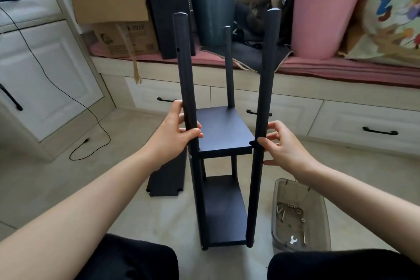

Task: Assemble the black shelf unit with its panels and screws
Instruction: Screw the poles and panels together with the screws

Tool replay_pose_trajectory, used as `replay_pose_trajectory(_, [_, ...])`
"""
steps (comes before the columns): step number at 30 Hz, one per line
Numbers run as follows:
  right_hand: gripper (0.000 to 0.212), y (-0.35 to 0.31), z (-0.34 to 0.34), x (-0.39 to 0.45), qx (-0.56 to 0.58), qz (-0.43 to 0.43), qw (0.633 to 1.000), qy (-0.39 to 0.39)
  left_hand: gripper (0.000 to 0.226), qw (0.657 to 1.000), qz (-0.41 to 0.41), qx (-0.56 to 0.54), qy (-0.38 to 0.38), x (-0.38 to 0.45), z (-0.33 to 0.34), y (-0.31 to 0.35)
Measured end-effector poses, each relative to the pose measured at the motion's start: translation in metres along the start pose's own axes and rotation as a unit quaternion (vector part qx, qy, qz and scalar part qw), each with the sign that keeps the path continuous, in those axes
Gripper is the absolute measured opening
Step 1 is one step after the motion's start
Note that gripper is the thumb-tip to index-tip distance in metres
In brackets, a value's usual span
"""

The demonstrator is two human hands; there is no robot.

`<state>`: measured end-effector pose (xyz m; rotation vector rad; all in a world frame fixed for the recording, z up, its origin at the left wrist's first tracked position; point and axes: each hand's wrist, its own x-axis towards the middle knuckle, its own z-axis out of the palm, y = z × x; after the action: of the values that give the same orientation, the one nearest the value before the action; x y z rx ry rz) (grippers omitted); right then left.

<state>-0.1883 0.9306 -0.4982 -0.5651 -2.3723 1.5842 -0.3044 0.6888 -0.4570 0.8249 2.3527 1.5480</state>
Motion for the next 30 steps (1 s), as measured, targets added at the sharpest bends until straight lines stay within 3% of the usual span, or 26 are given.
replay_pose_trajectory(14, [0.019,-0.009,0.009,-0.031,-0.133,-0.009,0.989,-0.065,0.049,0.994,-0.076,0.078,0.020,-0.015,0.004,-0.015])
replay_pose_trajectory(18, [0.021,-0.018,0.017,-0.033,-0.126,-0.029,0.988,-0.081,0.037,0.991,-0.072,0.058,0.098,-0.023,-0.001,-0.018])
replay_pose_trajectory(26, [0.027,-0.019,0.020,-0.038,-0.149,-0.040,0.983,-0.098,0.010,0.981,-0.097,0.113,0.120,-0.028,-0.006,-0.017])
replay_pose_trajectory(28, [0.023,-0.022,0.017,-0.037,-0.142,-0.045,0.985,-0.090,0.008,0.972,-0.149,0.143,0.113,-0.029,-0.002,-0.017])
replay_pose_trajectory(30, [0.021,-0.025,0.014,-0.037,-0.123,-0.046,0.988,-0.085,0.016,0.957,-0.265,0.109,0.056,-0.033,0.007,-0.018])
